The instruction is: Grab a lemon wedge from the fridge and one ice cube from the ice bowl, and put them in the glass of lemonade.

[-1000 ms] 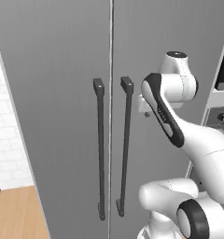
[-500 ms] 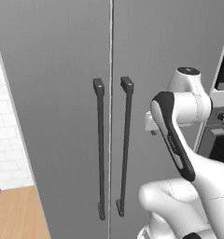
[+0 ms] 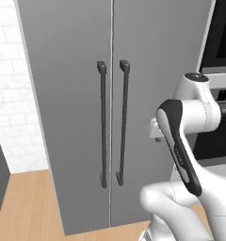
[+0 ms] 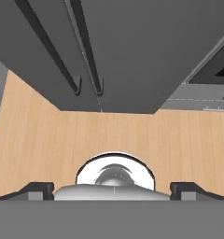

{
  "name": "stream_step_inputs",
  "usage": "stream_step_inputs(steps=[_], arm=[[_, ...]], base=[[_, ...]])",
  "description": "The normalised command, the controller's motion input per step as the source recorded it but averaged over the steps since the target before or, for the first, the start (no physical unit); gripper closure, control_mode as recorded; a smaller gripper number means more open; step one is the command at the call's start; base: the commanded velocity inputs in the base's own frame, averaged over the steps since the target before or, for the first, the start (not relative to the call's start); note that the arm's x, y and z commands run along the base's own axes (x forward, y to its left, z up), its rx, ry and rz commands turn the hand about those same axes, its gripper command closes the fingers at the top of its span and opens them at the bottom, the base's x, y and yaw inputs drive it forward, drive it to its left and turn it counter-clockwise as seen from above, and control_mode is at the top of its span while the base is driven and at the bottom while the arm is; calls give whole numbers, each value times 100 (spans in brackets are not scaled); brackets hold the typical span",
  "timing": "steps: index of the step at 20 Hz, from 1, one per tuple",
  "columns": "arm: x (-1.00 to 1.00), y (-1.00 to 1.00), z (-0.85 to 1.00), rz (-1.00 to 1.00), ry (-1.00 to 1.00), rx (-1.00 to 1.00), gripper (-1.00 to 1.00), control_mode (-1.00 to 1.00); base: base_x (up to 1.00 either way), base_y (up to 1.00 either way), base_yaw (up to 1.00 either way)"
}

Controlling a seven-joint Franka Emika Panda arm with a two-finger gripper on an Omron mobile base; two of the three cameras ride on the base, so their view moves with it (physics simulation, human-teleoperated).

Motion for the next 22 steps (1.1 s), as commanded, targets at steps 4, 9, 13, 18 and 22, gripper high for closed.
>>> stream_step_inputs(steps=[4, 9, 13, 18, 22], arm=[[0, 0, 0, 0, 0, 0, -100, 100], [0, 0, 0, 0, 0, 0, -100, 100], [0, 0, 0, 0, 0, 0, -100, 100], [0, 0, 0, 0, 0, 0, -100, 100], [0, 0, 0, 0, 0, 0, -100, 100]], base=[[-21, 46, 0], [-1, 70, 1], [-28, 7, 1], [-56, -1, 0], [-36, -1, 0]])
